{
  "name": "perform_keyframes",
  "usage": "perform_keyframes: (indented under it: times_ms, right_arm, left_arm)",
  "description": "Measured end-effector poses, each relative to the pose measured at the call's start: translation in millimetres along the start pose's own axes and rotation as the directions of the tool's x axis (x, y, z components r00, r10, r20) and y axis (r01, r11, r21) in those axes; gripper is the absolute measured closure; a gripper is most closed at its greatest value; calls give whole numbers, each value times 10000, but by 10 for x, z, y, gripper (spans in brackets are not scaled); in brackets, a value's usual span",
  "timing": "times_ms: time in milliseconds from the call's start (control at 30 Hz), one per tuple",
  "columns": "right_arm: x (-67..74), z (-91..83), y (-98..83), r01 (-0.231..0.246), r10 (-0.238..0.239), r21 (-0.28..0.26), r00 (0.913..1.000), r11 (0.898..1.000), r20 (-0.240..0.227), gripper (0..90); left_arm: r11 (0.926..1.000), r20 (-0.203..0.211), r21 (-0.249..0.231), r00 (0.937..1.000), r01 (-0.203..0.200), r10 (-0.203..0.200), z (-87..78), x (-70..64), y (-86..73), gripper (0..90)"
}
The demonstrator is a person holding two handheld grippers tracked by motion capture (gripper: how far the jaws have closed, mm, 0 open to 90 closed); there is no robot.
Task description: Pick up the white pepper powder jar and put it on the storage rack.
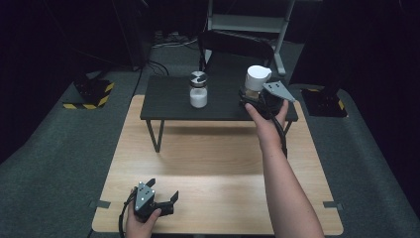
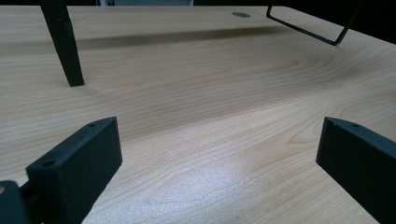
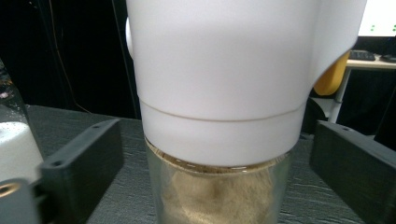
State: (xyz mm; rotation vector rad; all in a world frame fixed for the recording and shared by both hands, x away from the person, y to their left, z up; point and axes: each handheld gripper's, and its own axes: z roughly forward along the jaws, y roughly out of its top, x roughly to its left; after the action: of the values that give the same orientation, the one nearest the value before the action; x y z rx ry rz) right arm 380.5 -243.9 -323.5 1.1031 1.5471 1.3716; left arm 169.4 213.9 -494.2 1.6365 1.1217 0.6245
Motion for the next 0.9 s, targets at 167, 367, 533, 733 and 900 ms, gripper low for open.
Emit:
perform_keyframes:
  times_ms: [167, 367, 533, 733, 900]
  right_arm:
    - [-7, -19, 5, -74, 73, -73, 10000, 9999, -33, 3]
    - [-24, -68, 25, -133, 132, -118, 9999, 9998, -82, 3]
    - [-50, -144, 16, -316, 312, -287, 9994, 9991, -146, 3]
    - [-98, -280, -21, -212, 193, -482, 9990, 9986, -392, 3]
    - [-133, -398, -63, -227, 201, -597, 9988, 9980, -439, 3]
  left_arm:
    - [10000, 3, -25, 10000, -15, 15, -1, -1, -4, 6]
    - [10000, -1, -18, 10000, -62, 62, -2, -3, -3, 6]
    - [10000, -3, -4, 10000, -91, 91, -2, -6, 0, 6]
    - [9999, -15, 28, 9999, -140, 140, -1, -12, 5, 6]
    - [9999, -24, 22, 9999, -158, 158, 2, -18, 4, 6]
